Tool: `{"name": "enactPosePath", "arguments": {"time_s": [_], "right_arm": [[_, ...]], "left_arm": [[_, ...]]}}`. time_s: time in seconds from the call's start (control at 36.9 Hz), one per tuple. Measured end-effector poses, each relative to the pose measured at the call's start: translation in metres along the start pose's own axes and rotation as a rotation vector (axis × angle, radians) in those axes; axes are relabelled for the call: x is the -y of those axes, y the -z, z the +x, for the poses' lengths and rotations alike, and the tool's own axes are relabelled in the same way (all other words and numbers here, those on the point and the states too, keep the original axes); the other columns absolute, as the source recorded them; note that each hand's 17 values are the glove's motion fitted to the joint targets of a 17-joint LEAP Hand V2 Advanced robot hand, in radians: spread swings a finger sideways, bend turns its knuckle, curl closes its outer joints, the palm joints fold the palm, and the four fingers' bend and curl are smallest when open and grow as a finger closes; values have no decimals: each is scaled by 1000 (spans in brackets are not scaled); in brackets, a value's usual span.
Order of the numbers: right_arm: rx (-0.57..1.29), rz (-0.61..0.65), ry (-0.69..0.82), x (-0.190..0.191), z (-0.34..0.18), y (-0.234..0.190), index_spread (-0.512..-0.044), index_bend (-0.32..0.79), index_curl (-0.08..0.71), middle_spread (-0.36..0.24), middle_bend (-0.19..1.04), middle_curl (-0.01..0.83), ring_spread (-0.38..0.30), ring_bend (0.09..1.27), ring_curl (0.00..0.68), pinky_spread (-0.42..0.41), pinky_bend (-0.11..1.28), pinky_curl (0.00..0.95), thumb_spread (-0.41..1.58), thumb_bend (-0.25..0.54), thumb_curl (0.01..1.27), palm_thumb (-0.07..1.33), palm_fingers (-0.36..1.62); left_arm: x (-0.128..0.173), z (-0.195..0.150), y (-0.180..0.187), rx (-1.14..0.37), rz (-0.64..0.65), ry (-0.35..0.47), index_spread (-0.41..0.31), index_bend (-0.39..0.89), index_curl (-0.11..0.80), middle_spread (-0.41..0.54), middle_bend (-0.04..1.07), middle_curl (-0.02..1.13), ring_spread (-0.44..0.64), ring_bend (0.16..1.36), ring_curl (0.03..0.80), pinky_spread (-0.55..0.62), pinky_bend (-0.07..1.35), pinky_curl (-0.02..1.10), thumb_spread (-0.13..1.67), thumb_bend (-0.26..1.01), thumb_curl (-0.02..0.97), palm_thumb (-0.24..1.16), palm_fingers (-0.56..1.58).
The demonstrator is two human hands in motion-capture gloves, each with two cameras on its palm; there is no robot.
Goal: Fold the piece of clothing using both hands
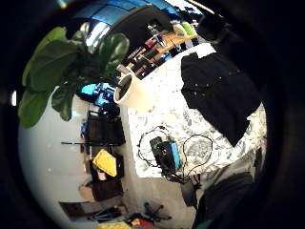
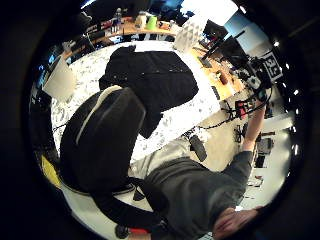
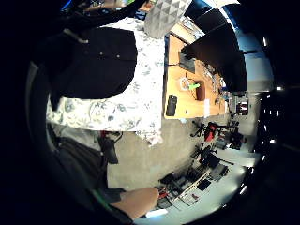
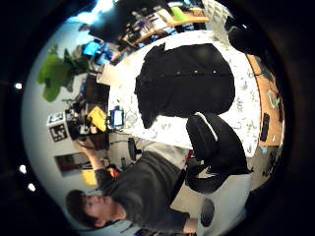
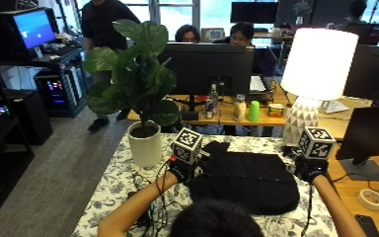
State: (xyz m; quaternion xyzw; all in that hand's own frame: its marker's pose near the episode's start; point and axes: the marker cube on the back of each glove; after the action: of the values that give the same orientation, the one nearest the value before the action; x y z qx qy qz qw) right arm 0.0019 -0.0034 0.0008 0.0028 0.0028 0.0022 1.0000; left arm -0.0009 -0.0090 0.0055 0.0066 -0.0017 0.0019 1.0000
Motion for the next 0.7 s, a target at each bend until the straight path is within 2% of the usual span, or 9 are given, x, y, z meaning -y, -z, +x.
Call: {"name": "enactPosePath", "arguments": {"time_s": [0.03, 0.14, 0.33, 0.54, 0.7], "right_arm": [[0, 1, 1, 0, 0, 0, -147, 205, 61, -22, 246, 69, 1, 402, 78, 72, 395, 85, 394, 305, 83, 473, 726], [9, 4, 3, 2, 2, 1, -210, 185, 149, -31, 237, 129, -3, 436, 170, 100, 404, 166, 636, 328, 113, 542, 703], [22, 3, -29, 5, 15, 1, -261, 165, 212, -39, 230, 198, -5, 427, 230, 120, 398, 223, 891, 307, 143, 582, 696], [35, 13, -42, 8, 30, 2, -282, 151, 246, -43, 207, 250, -6, 411, 261, 130, 383, 254, 1033, 263, 170, 607, 690], [66, 33, -38, 9, 39, -8, -282, 148, 264, -44, 184, 274, -6, 405, 281, 133, 380, 275, 1076, 236, 191, 645, 668]], "left_arm": [[1, 0, -1, 2, 2, 1, -47, 326, 86, 47, 115, 21, 64, 415, 82, 105, 326, 66, 422, 55, 13, 95, 523], [9, -1, -2, 27, 12, 9, -64, 339, 152, 68, 120, 75, 95, 456, 160, 153, 350, 140, 682, 55, 30, 107, 477], [10, -3, 2, 32, 7, 22, -78, 343, 226, 86, 126, 112, 124, 483, 211, 195, 363, 197, 947, 37, 63, 112, 438], [17, -3, -7, 58, -31, 6, -79, 323, 282, 98, 126, 135, 139, 503, 241, 218, 372, 236, 1086, 9, 97, 113, 407], [17, 21, -37, -6, -136, -36, -48, 236, 294, 124, 128, 147, 179, 518, 259, 245, 410, 269, 1022, -48, 117, 17, 317]]}}
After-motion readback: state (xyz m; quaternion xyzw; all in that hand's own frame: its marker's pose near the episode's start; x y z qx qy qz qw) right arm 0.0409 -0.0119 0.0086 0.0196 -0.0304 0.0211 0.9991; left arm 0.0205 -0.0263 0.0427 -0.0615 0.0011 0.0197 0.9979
